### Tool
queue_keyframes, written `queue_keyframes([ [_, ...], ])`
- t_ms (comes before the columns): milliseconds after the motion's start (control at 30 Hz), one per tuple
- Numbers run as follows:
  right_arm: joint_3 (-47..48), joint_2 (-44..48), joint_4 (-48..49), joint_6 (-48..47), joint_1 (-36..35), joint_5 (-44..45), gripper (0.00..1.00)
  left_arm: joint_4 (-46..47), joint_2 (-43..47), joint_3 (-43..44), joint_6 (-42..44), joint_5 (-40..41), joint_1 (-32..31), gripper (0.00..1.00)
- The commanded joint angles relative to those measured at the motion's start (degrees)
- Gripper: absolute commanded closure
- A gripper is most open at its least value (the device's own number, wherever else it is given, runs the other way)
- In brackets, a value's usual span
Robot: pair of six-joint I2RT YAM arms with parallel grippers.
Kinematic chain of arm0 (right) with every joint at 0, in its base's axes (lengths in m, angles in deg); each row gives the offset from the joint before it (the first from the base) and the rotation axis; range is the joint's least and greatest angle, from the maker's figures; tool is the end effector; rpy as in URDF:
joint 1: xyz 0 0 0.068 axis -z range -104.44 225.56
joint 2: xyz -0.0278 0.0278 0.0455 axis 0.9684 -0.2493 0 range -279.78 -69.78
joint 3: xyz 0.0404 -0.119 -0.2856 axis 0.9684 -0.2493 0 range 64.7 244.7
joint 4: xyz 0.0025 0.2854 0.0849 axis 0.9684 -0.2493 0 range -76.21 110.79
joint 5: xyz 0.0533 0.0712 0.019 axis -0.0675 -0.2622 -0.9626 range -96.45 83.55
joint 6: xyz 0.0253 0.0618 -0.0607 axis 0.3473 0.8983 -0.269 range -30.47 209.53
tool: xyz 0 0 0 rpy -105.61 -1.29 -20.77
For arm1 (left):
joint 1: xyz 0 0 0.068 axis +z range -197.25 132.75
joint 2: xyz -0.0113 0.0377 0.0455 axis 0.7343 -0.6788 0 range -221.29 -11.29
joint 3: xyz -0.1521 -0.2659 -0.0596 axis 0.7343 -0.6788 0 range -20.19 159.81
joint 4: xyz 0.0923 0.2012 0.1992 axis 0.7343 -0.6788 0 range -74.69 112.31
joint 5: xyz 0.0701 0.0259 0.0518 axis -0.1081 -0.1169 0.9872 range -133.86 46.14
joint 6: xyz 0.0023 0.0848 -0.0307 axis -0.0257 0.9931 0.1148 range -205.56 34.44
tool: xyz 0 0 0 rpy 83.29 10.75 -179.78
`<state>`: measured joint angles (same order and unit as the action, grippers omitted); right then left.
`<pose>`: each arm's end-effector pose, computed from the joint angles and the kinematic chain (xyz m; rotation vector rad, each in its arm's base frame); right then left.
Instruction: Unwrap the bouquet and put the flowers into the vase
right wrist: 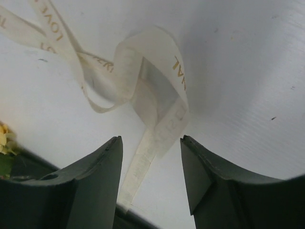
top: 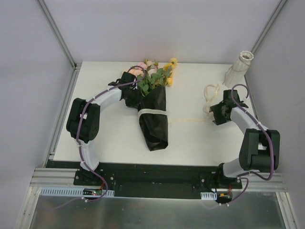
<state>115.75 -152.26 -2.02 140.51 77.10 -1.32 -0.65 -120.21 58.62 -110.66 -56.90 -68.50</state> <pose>0.3432 -0.0165 0.1934 1.1513 2.2510 0.2381 0.4461 -0.1930 0.1892 0.0115 2.5718 -0.6076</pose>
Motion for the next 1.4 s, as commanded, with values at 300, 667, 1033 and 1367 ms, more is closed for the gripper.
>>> queue_keyframes([
  [300, 7.66, -12.09, -3.12, 8.25, -1.54, 2.26, 0.44, 0.64, 3.02, -0.41, -0.74, -1.03, 0.69, 1.00],
  [667, 9.86, -17.19, -3.38, 8.17, -1.45, 1.99, 0.78, 0.81, 3.81, -0.41, -0.56, -0.68, 0.78, 1.00],
  [1033, 9.24, 7.03, -0.31, -7.72, 8.38, 12.08, 1.00, 0.46, 3.46, -1.28, -0.12, 0.99, 1.74, 1.00],
  [1367, 24.34, 18.76, 6.18, -26.26, 11.64, 20.28, 1.00, 0.37, 3.01, -1.37, -0.56, 3.19, 1.83, 1.00],
])
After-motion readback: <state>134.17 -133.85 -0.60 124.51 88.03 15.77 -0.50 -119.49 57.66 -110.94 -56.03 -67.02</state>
